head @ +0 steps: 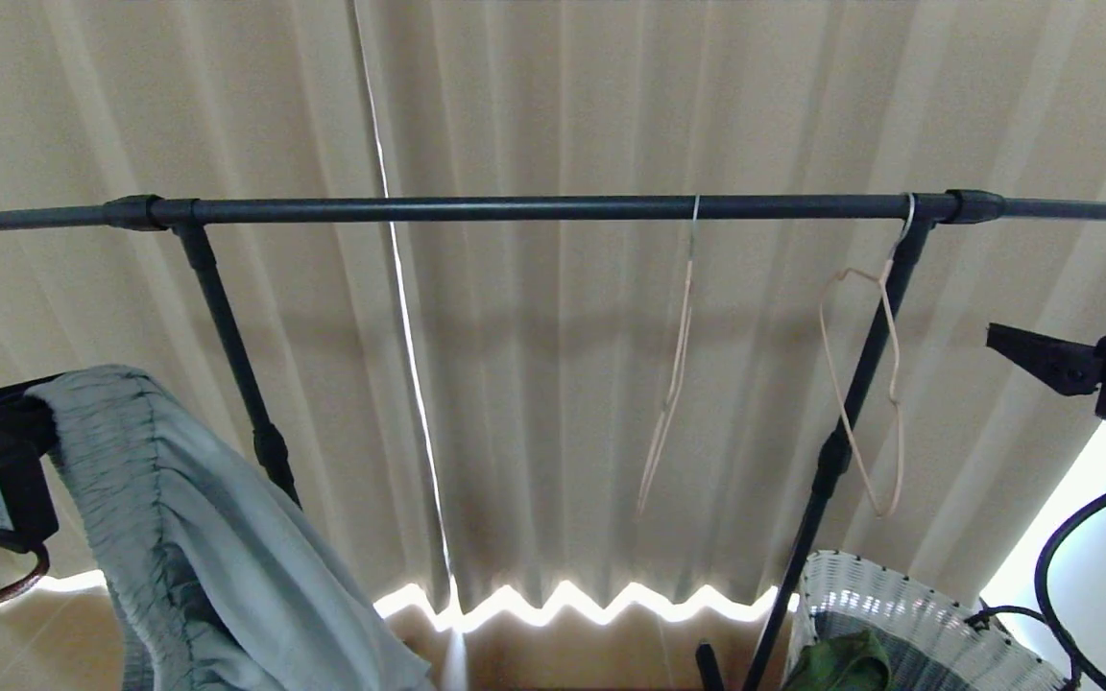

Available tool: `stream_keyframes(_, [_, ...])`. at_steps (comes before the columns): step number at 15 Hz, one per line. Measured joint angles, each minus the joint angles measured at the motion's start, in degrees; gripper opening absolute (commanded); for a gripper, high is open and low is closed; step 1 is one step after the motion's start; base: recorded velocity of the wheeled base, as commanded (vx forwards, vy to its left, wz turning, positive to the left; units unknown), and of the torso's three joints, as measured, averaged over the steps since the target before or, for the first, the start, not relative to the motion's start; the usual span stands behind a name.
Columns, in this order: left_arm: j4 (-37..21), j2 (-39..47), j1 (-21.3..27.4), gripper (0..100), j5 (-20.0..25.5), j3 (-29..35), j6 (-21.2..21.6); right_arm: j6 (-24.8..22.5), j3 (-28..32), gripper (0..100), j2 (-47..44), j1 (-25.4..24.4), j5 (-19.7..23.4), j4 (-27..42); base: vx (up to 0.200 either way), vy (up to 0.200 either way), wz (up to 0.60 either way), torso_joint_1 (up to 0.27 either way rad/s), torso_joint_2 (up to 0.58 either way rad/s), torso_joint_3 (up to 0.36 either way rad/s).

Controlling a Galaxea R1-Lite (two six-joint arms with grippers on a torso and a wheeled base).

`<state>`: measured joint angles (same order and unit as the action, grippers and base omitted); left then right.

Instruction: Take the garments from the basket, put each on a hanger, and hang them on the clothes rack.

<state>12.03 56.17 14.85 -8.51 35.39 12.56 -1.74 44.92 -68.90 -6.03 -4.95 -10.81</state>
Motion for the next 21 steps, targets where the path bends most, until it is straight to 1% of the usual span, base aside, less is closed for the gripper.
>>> stream_keyframes(1, [0.23, -0.06, -0.02, 0, 0.0, -0.56, 0.02, 2.18, 1.05, 100, -0.96, -2.32, -0.11, 2.15, 0.0, 0.0, 0.0, 0.0, 0.0, 0.0])
stream_keyframes(3, [1.1, -0.23, -0.07, 0, 0.0, -1.72, 0.0, 4.23, 3.12, 100, -3.73, -5.29, -0.84, 5.45, 0.0, 0.0, 0.0, 0.0, 0.0, 0.0])
stream_keyframes(4, [1.21, -0.26, -0.09, 0, 0.0, -1.99, 0.0, 4.63, 4.16, 100, -5.19, -6.0, -1.45, 6.8, 0.0, 0.0, 0.0, 0.0, 0.0, 0.0])
stream_keyframes(6, [1.32, -0.28, -0.09, 0, 0.0, -2.51, 0.02, 5.73, 6.31, 100, -8.14, -6.56, -3.25, 11.87, 0.0, 0.0, 0.0, 0.0, 0.0, 0.0])
stream_keyframes(8, [1.29, -0.28, -0.07, 0, 0.04, -2.86, 0.02, 8.47, 9.55, 100, -11.25, -6.72, -5.14, 14.15, 0.0, 0.0, 0.0, 0.0, 0.0, 0.0])
stream_keyframes(11, [1.84, -0.33, 0.02, 0, 0.04, -2.93, 0.2, 11.26, 13.75, 100, -16.8, -6.67, -10.09, 14.8, 0.0, 0.0, 0.0, 0.0, 0.0, 0.0])
stream_keyframes(13, [2.02, -0.37, 0.02, 0, 0.04, -2.97, 0.2, 12.71, 16.1, 100, -20.89, -6.73, -12.12, 14.71, 0.0, 0.0, 0.0, 0.0, 0.0, 0.0])
stream_keyframes(16, [2.02, -0.41, 0.04, 0, 0.02, -3.01, 0.2, 13.57, 17.31, 100, -25.03, -6.8, -13.41, 14.47, 0.0, 0.0, 0.0, 0.0, 0.0, 0.0])
stream_keyframes(21, [2.02, -0.34, 0.09, 0, 0.09, -3.04, 0.17, 14.49, 18.19, 100, -27.56, -6.86, -14.31, 14.42, 0.0, 0.0, 0.0, 0.0, 0.0, 0.0])
